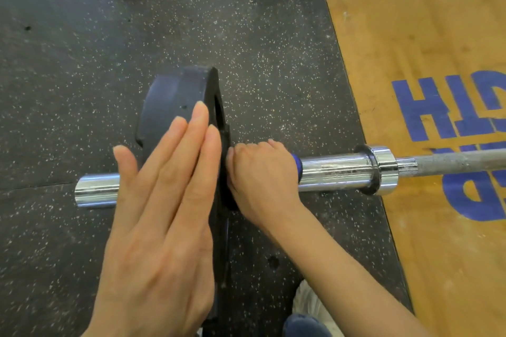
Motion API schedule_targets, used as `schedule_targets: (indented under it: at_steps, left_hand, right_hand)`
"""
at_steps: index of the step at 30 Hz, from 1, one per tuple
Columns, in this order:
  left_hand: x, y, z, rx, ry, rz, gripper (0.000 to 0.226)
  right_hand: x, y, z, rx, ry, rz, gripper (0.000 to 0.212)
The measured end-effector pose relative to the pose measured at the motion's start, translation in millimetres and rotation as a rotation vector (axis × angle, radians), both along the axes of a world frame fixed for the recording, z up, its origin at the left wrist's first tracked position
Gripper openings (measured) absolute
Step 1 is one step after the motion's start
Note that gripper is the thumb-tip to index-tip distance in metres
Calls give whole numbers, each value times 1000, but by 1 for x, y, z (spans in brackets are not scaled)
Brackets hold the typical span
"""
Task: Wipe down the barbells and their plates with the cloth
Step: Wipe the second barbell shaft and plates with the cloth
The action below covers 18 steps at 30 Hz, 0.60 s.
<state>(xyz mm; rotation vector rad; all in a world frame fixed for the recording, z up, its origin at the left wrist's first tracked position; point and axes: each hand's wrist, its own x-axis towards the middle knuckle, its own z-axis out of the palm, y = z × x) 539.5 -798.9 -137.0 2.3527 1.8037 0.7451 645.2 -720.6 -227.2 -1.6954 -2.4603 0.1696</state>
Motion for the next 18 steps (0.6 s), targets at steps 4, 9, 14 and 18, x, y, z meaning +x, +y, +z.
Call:
schedule_targets:
  at_steps: [4,9,14,18]
  left_hand:
    - [2,2,4,19,-9,13,57]
    - [1,9,6,5,-49,23,56]
    - [2,20,7,5,-57,32,56]
    - [-2,35,10,-16,-130,17,55]
  right_hand:
    - [32,-4,-7,135,-63,14,27]
    - [4,-9,-11,205,48,-58,28]
    - [37,5,-2,174,-41,-105,25]
    - [-1,3,-12,162,45,-60,32]
